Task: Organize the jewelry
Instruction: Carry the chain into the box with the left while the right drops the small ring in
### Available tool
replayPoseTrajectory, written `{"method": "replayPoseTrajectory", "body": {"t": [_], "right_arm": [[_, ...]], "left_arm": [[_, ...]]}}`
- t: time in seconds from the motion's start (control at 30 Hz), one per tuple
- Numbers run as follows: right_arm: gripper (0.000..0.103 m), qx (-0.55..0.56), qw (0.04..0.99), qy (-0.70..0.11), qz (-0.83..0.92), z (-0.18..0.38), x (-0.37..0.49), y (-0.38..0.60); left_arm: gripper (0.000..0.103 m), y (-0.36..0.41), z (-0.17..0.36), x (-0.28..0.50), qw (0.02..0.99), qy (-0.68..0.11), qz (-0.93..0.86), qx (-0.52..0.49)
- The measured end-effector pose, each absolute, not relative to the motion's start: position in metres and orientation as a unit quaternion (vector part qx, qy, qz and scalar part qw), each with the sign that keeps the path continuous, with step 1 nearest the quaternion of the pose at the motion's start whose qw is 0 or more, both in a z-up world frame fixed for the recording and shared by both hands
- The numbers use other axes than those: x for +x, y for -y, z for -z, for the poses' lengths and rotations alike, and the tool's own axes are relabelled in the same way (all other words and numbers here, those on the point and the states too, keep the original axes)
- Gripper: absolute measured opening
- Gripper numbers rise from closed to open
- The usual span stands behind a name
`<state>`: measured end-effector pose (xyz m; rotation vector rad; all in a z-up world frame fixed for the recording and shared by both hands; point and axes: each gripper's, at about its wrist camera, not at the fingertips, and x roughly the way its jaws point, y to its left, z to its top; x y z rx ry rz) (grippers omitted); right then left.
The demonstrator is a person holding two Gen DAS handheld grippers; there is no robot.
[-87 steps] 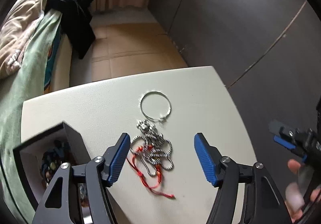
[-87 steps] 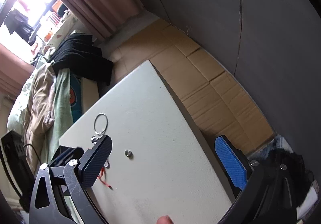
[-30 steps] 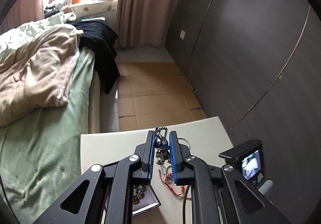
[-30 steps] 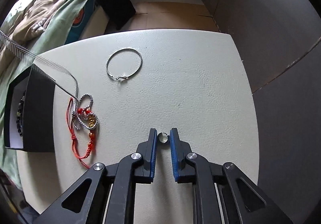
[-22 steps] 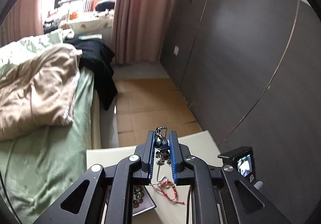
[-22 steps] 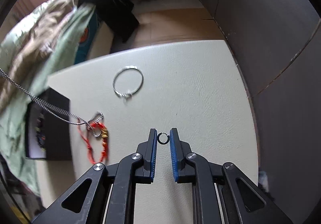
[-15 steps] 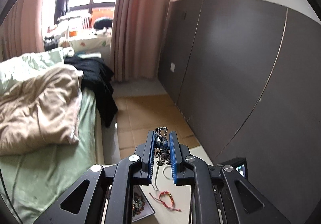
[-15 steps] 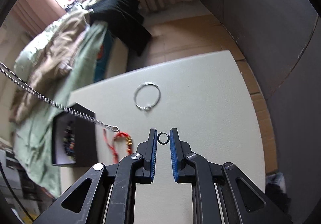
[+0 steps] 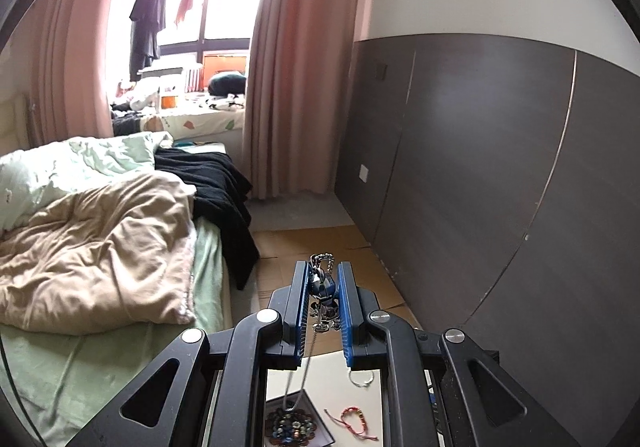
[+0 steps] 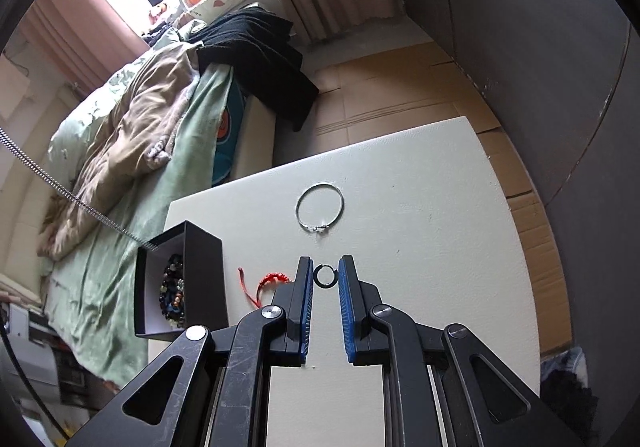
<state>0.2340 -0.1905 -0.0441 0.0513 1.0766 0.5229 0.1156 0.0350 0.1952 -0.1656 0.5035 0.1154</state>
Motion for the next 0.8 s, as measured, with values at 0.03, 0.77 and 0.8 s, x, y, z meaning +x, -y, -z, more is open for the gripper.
{"method": "replayPoseTrajectory", "body": {"t": [0.03,0.77,0.8], "right_arm": [[0.014,0.024,0.826,-0.506,-0.247,0.044,0.233,0.19],[0.014,-0.006,0.821,-0.515,-0.247,0.056,0.23,0.167],[0.014,-0.006,0.82,-0.516,-0.247,0.057,0.231,0.166]], "left_arm": [[0.014,-0.036,-0.194,0.113,0.963,-0.249,-0.06,-0.083],[0.014,-0.08,-0.17,0.095,0.954,-0.265,-0.093,-0.101],[0.014,-0.079,-0.167,0.096,0.954,-0.269,-0.092,-0.101]]}}
